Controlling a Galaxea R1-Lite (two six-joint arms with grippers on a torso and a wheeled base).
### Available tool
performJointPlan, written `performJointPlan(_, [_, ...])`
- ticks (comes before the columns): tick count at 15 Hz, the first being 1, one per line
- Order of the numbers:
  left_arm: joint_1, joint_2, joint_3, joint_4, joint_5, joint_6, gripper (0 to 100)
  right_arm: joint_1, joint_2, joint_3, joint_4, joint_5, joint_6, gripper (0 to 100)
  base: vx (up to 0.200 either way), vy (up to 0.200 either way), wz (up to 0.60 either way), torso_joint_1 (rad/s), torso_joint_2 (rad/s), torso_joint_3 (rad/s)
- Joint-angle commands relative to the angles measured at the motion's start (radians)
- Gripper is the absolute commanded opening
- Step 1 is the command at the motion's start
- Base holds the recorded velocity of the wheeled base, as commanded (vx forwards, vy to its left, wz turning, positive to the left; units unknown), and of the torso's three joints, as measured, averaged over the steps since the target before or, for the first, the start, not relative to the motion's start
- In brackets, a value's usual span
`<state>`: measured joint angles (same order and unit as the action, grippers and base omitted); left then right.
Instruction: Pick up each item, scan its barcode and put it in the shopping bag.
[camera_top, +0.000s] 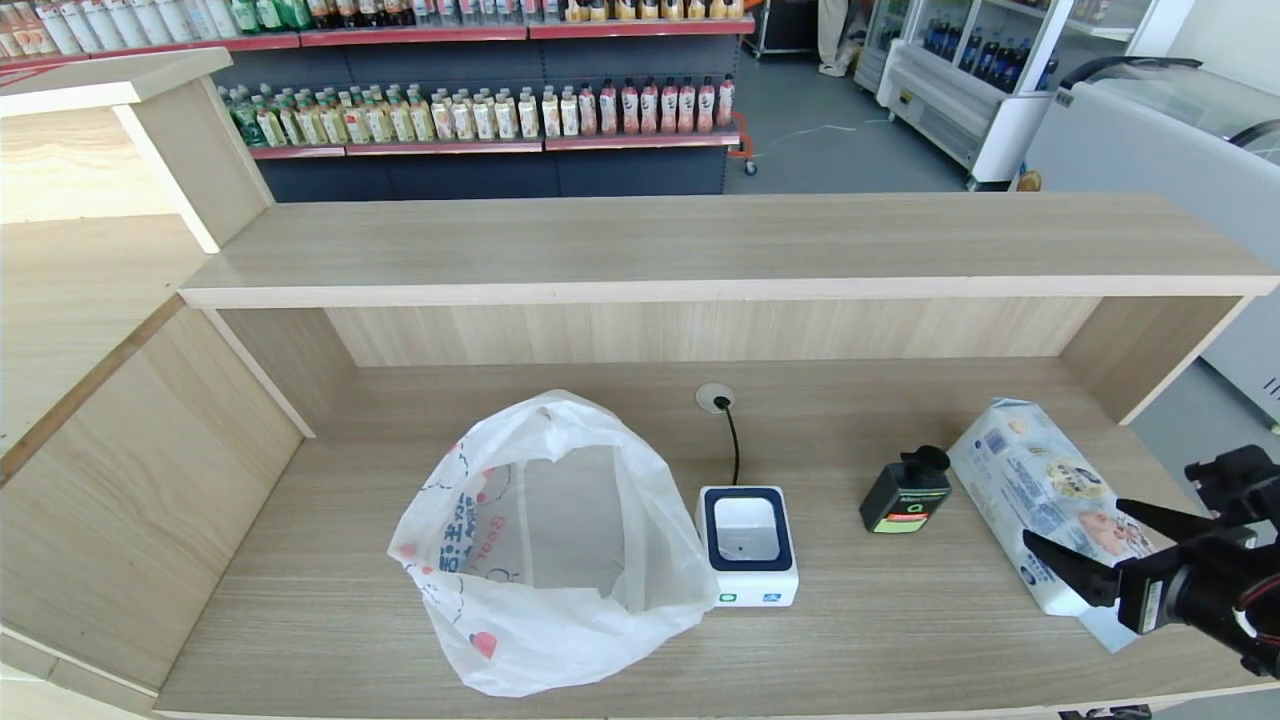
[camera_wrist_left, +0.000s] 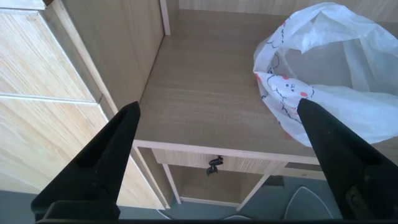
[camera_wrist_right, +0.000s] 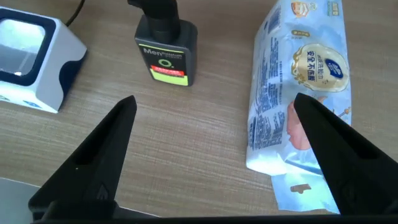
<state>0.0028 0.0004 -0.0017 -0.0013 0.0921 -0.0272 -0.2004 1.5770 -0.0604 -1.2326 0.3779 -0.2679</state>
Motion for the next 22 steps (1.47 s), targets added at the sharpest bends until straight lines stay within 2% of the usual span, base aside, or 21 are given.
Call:
performJointPlan(1, [0.000,0.000,0.000,0.000,0.001,0.000,100,-0.007,0.044,0.024,-0.001,0.003,0.001,100,0.000,0.000,0.00,0.000,0.00,0.000])
performJointPlan(3, [0.000,0.000,0.000,0.000,0.001,0.000,100,-0.014,0.067,0.016,-0.004,-0.030,0.001,100,0.000,0.000,0.00,0.000,0.00,0.000])
performJointPlan(8, [0.000,0.000,0.000,0.000,0.001,0.000,100,-0.014,0.186,-0.035,-0.036,0.010,0.002,100,0.000,0.000,0.00,0.000,0.00,0.000])
performJointPlan(9, [0.000,0.000,0.000,0.000,0.001,0.000,100,-0.011,0.233,-0.047,-0.077,0.015,0.002,100,0.000,0.000,0.00,0.000,0.00,0.000])
performJointPlan(11, [0.000,0.000,0.000,0.000,0.001,0.000,100,-0.008,0.367,-0.061,-0.248,0.093,-0.002,100,0.000,0.000,0.00,0.000,0.00,0.000])
performJointPlan(12, [0.000,0.000,0.000,0.000,0.001,0.000,100,-0.001,0.402,-0.062,-0.288,0.113,-0.001,100,0.000,0.000,0.00,0.000,0.00,0.000])
performJointPlan(15, [0.000,0.000,0.000,0.000,0.001,-0.002,100,0.059,0.443,-0.078,-0.283,0.141,-0.001,100,0.000,0.000,0.00,0.000,0.00,0.000])
performJointPlan(19, [0.000,0.000,0.000,0.000,0.001,0.000,100,0.076,0.515,-0.170,-0.281,0.153,0.001,100,0.000,0.000,0.00,0.000,0.00,0.000])
performJointPlan(22, [0.000,0.000,0.000,0.000,0.001,0.000,100,0.090,0.561,-0.223,-0.281,0.200,0.001,100,0.000,0.000,0.00,0.000,0.00,0.000])
